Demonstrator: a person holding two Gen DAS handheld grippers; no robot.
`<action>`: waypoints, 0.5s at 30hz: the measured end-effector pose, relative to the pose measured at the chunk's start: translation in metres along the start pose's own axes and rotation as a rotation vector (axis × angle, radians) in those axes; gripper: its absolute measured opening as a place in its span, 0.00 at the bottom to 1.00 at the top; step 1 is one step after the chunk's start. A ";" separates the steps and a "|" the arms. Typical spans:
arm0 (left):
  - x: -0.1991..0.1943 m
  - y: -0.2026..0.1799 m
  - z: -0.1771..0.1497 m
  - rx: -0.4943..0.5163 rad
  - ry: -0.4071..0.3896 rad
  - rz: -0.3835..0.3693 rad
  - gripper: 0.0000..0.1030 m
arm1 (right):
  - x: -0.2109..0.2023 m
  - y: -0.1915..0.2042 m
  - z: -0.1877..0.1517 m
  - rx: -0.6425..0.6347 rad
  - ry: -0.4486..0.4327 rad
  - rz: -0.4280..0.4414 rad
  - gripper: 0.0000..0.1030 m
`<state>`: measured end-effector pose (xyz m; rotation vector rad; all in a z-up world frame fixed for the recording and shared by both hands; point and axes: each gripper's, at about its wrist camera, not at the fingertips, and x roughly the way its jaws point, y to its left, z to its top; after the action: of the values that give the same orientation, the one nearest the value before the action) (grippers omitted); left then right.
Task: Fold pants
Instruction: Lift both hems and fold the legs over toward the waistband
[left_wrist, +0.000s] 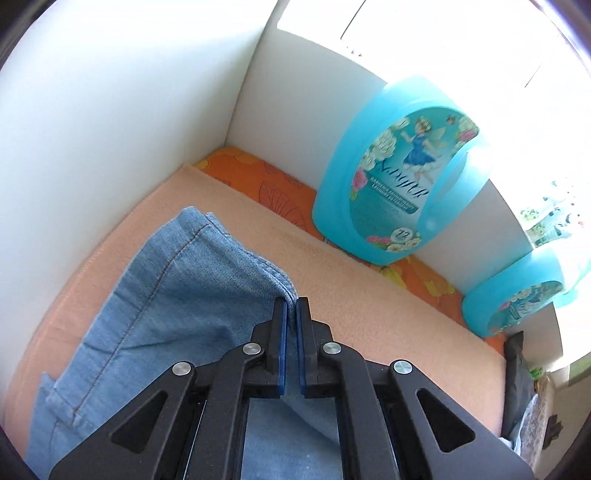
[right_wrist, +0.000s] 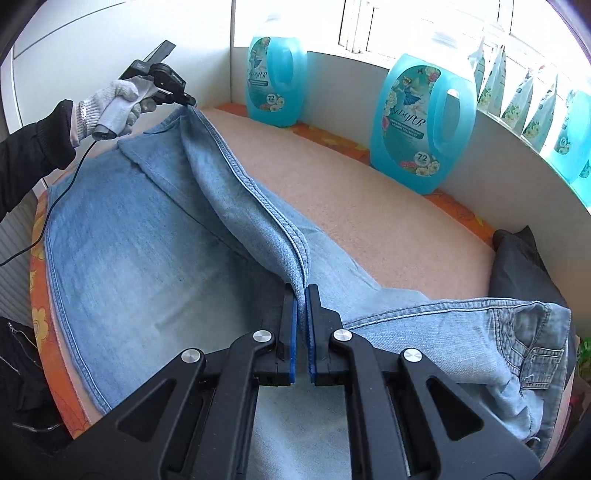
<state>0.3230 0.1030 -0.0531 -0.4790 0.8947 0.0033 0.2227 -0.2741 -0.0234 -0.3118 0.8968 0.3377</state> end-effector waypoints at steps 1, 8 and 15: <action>-0.019 0.002 -0.004 0.008 -0.024 -0.015 0.03 | -0.006 0.001 0.002 0.004 -0.011 -0.007 0.05; -0.126 0.049 -0.053 0.016 -0.110 -0.093 0.03 | -0.051 0.024 -0.017 0.032 -0.039 -0.005 0.05; -0.182 0.093 -0.153 0.003 -0.119 -0.090 0.03 | -0.072 0.070 -0.063 0.014 0.051 0.034 0.05</action>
<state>0.0750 0.1602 -0.0344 -0.5103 0.7564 -0.0511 0.1083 -0.2476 -0.0111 -0.2933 0.9552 0.3559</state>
